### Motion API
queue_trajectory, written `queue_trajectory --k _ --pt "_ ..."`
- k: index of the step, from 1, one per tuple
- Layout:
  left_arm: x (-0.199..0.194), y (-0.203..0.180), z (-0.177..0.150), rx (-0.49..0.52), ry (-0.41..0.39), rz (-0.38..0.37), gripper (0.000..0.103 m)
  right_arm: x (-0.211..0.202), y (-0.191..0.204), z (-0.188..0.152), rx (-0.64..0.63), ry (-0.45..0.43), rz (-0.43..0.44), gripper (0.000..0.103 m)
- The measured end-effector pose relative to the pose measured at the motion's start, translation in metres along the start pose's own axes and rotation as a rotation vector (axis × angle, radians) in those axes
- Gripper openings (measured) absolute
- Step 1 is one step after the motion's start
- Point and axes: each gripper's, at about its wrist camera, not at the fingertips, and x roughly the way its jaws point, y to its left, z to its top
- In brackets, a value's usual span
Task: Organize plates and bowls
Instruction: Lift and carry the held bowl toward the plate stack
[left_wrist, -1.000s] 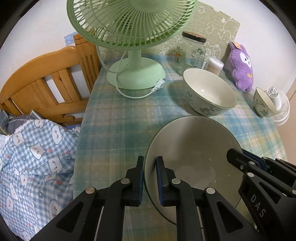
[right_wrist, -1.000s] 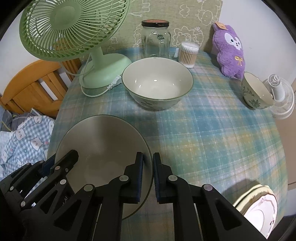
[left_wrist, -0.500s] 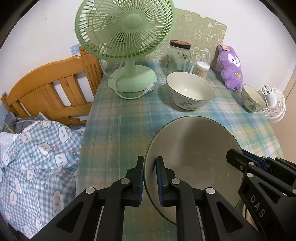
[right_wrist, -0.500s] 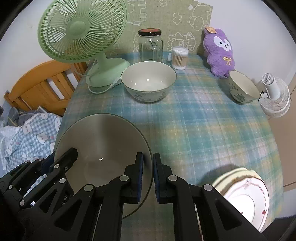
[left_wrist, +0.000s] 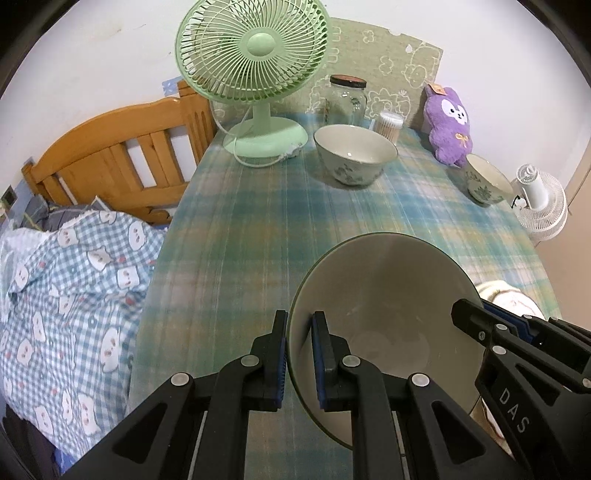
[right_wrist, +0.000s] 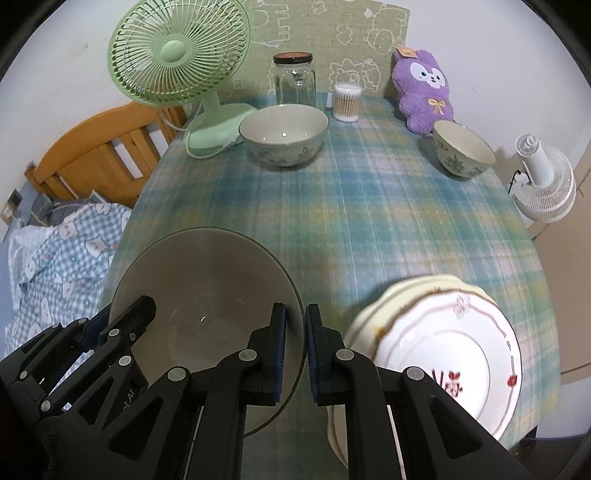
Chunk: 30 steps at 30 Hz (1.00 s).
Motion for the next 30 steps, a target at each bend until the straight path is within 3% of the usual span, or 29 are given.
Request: queue_trajectory --k 13,26,28,30 --pt "0.007 -0.006 -0.037 -0.031 0.029 0.012 0.009 0.010 -0.009 -0.035 -0.024 0.037 0.013 0.013" --pt "0.019 -0.006 -0.038 -0.011 0.030 -0.001 0.010 0.022 -0.006 -0.033 -0.045 0.055 -0.011 0.014" --pt "0.019 -0.006 -0.037 -0.006 0.034 -0.002 0.013 0.023 -0.006 -0.032 -0.042 0.059 -0.013 0.014" --pt "0.021 -0.008 -0.037 0.005 0.043 0.006 0.026 0.023 -0.007 -0.032 -0.043 0.059 -0.008 0.015"
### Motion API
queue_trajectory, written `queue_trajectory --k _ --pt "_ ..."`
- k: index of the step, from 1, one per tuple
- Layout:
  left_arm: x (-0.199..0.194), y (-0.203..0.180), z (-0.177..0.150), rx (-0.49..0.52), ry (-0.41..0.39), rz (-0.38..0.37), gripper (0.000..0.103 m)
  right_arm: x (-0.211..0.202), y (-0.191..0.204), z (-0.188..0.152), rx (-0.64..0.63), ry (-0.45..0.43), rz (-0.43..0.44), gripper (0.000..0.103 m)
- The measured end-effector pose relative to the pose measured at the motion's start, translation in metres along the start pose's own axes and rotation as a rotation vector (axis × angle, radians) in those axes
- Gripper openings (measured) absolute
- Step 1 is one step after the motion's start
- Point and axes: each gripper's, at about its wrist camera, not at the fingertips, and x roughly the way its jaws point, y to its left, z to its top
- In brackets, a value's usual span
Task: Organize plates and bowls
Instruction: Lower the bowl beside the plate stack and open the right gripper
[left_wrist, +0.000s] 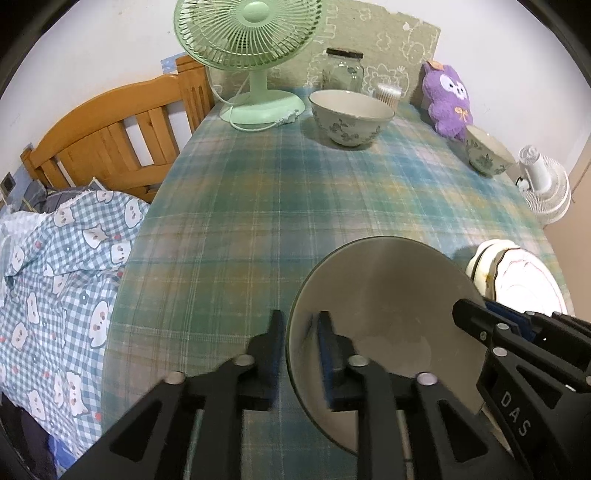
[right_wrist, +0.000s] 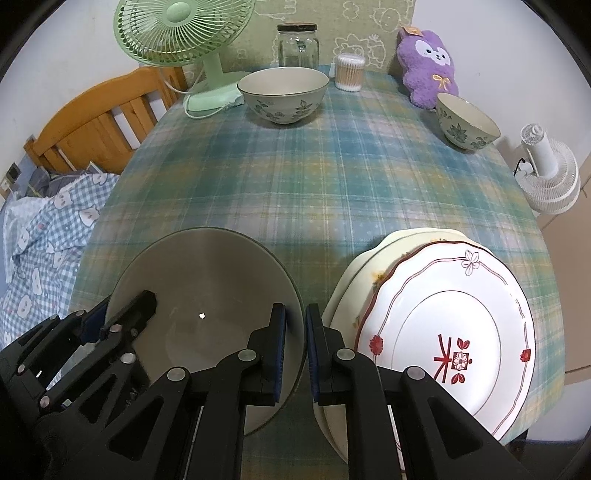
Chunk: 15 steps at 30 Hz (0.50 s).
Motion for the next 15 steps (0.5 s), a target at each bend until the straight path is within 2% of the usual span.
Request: queue_trajectory --k 4,6,8,13,15 --pt "0.000 -0.002 0.001 0.021 0.005 -0.002 0.039 0.003 -0.002 0.001 -0.007 0.026 0.028 0.016" --pt "-0.003 -0.005 0.002 0.055 0.002 -0.006 0.051 0.005 -0.004 0.001 0.005 0.049 0.032 0.020" --pt "-0.008 -0.007 0.003 0.070 -0.006 -0.003 0.054 0.003 -0.006 0.001 0.017 0.054 0.027 0.026" --pt "-0.021 -0.009 0.012 0.067 -0.014 -0.007 0.056 -0.012 -0.012 0.005 0.039 0.041 0.041 0.028" --pt "-0.029 -0.013 0.017 0.075 -0.029 -0.003 0.060 -0.019 -0.015 0.007 0.041 0.034 0.046 0.028"
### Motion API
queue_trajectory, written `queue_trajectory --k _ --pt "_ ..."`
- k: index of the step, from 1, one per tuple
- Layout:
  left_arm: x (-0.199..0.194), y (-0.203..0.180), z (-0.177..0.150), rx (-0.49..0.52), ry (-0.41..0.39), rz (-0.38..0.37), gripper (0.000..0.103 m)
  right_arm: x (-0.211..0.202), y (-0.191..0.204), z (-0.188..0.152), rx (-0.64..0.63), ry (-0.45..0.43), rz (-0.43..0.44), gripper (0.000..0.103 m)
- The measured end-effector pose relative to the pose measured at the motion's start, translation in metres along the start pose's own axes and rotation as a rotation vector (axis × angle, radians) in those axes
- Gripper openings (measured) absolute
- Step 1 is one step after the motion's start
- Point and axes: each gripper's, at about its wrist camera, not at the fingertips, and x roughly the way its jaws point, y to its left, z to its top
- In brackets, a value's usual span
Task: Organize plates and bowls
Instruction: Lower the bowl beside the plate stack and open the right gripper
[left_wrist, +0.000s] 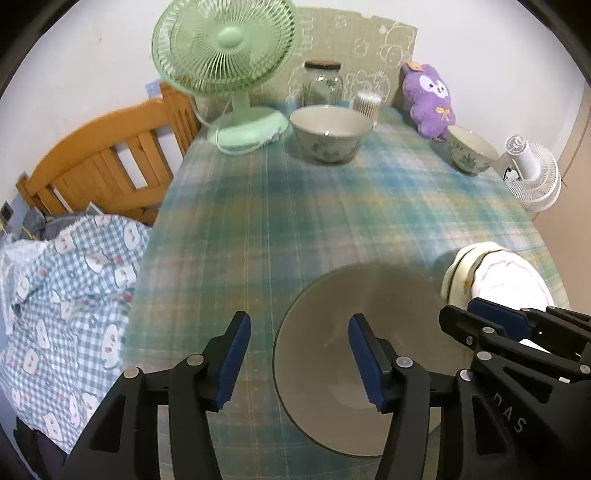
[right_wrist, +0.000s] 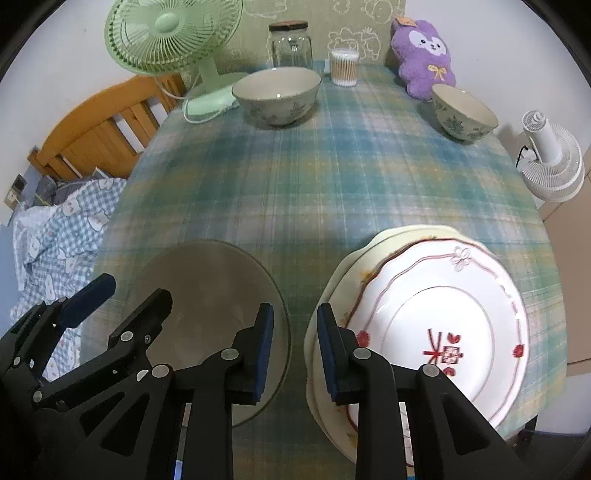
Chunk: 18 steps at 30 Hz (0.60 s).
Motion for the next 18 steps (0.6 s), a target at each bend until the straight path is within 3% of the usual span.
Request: queue_trajectory --k 3,11,18 --pt "-0.013 -0.002 0.008 -0.001 -0.021 0.004 0.066 -0.016 -0.005 0.005 0.006 -0.028 0.002 0.030" --pt "-0.044 -0.001 0.032 -0.002 -0.101 0.011 0.076 -0.061 -0.018 0.021 0.028 -0.132 -0.034 0.054" --pt "-0.055 -0.003 0.067 0.051 -0.158 -0.036 0.082 -0.092 -0.031 0.050 0.085 -0.225 -0.099 0.069"
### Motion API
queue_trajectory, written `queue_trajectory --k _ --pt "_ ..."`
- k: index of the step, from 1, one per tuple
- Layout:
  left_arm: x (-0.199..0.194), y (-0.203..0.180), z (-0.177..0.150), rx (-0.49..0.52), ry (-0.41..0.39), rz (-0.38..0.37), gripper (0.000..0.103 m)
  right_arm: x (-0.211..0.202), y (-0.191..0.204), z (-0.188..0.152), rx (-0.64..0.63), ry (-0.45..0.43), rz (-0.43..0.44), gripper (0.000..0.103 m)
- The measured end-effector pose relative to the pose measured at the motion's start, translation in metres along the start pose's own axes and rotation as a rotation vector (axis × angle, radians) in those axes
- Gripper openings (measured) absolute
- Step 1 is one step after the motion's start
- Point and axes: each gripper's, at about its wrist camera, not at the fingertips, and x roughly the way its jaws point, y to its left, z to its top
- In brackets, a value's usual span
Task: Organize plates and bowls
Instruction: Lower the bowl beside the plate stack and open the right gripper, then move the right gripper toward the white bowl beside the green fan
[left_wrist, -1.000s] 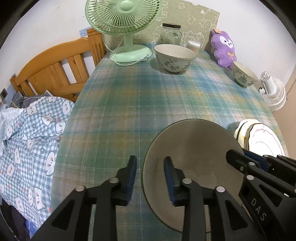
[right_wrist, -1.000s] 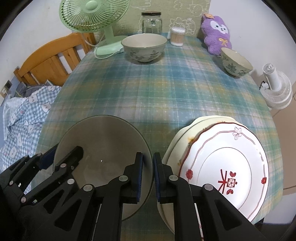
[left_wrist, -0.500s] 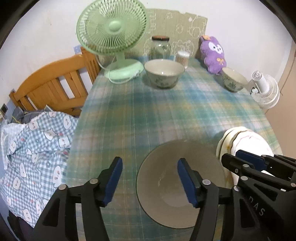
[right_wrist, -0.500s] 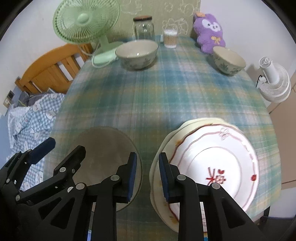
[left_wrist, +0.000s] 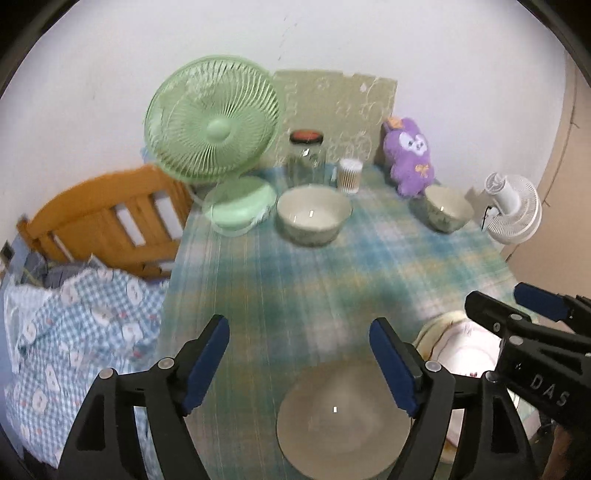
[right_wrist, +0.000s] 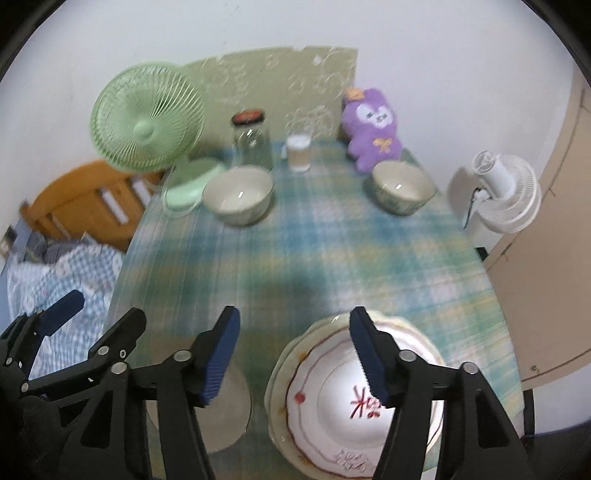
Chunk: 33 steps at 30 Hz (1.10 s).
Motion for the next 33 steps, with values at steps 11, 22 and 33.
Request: queue_trajectory --k 11,22,33 --pt "0.008 0.005 0.052 0.007 -0.043 -0.027 0.092 -0.010 -0.006 0.052 0.016 -0.079 -0.083 0.074" --pt "0.047 -0.006 0.095 -0.047 -0.048 0.053 0.098 0.032 -0.016 0.115 -0.068 -0.115 0.012 0.074" --pt "0.106 -0.010 0.134 -0.116 -0.047 0.147 0.098 0.105 -0.023 0.174 -0.122 -0.116 0.092 0.074"
